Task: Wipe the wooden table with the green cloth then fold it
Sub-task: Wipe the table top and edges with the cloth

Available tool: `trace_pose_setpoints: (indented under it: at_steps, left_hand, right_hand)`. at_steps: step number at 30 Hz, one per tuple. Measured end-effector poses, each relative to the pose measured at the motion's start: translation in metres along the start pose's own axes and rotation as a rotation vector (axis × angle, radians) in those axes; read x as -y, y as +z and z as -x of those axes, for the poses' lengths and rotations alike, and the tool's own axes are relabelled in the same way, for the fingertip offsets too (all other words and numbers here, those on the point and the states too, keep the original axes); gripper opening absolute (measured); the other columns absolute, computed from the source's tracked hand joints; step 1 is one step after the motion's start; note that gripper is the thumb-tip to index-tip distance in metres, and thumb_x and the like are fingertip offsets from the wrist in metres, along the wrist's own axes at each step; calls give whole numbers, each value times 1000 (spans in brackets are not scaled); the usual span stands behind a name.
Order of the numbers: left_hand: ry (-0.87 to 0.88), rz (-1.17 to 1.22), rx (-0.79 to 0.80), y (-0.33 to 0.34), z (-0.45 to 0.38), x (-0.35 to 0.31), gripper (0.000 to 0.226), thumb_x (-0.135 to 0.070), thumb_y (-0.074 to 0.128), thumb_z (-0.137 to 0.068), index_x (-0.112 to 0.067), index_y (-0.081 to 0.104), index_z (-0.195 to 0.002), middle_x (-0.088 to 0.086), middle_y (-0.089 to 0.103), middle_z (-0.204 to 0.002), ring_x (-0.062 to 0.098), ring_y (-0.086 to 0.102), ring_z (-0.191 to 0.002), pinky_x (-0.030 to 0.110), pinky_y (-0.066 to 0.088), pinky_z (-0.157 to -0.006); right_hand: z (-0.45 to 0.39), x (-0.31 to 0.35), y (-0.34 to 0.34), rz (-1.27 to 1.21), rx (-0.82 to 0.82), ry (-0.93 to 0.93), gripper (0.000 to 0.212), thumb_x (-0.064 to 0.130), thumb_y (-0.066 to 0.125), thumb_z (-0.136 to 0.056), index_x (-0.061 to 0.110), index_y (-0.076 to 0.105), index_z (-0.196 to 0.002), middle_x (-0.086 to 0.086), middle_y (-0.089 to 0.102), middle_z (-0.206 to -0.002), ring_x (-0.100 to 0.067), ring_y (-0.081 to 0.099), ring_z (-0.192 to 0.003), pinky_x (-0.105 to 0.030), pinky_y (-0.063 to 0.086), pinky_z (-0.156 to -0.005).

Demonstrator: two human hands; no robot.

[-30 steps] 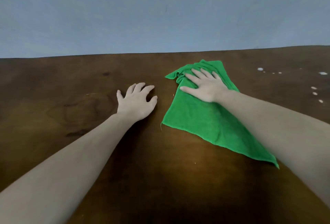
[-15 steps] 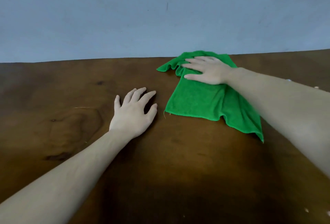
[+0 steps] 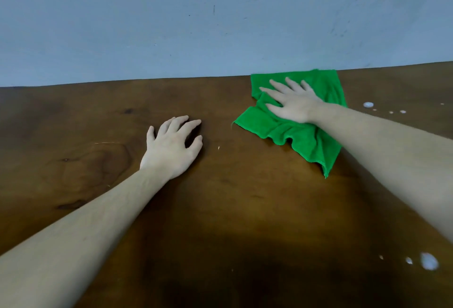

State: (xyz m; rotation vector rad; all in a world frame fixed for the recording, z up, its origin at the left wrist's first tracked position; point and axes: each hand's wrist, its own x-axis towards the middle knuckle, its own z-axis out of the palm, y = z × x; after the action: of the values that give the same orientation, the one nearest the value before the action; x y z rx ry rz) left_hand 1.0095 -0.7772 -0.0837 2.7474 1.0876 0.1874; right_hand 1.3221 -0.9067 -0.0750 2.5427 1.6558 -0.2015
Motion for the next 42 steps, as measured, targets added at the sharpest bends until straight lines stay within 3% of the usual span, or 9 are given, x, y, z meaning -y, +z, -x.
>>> trace_pose_setpoints:
  at_steps: [7,12,18,23,29,33,38,42]
  left_hand:
    - [-7,1,3,-1,3,-3,50,-53,32,-99,-41,39,-147,-9,32,-159,18,19,-150,54,7,-122]
    - [4,0,60,-12,21,-9,49,-47,35,-102,-36,38,-150,-6,31,-161,20,21,-150,49,12,-123]
    - [153,28,126,-10,92,-28,52,-48,33,-102,-37,32,-152,-6,24,-163,20,14,-152,49,8,-123]
    - [291,17,120,-2,157,-38,53,-49,28,-103,-37,28,-154,-7,21,-164,18,10,-152,50,5,-122]
    - [350,-35,183,-13,211,-32,55,-54,24,-103,-40,22,-155,-9,15,-165,15,6,-153,42,3,-122]
    - [381,-28,168,-14,242,-28,55,-55,25,-102,-40,23,-155,-9,17,-165,14,8,-152,40,4,-122]
    - [393,9,75,-5,260,-24,51,-50,29,-103,-40,29,-153,-8,23,-163,15,13,-152,39,7,-122]
    - [390,8,57,-6,260,-24,50,-50,31,-102,-40,32,-151,-7,27,-162,15,17,-151,40,11,-122]
  right_hand:
    - [86,52,15,0,-28,-111,72,61,19,-101,27,0,-161,0,-6,-169,-18,-5,-155,-45,-1,-125]
    - [153,98,26,-7,-21,-123,74,62,17,-100,24,-3,-161,2,-9,-169,-15,-8,-154,-45,-2,-125]
    - [229,153,36,-28,-4,-142,71,64,18,-99,34,-1,-160,7,-9,-168,-18,-12,-154,-49,-5,-124]
    - [295,155,44,-74,-3,-151,76,72,7,-85,48,6,-157,18,-5,-167,-11,-10,-154,-42,-7,-124]
    - [350,131,56,-131,-34,133,88,87,-6,-77,51,8,-155,19,-4,-166,-11,-7,-154,-41,-4,-125]
    - [363,157,60,-120,-7,263,65,70,13,-95,50,3,-156,13,-7,-168,-23,-11,-155,-51,-5,-123]
    - [373,212,62,-113,-23,137,80,78,-1,-80,51,4,-155,14,-5,-168,-26,-10,-155,-57,-5,-122]
    - [386,213,63,-128,-54,88,71,78,9,-88,52,11,-155,20,-1,-166,-16,-7,-155,-50,-5,-123]
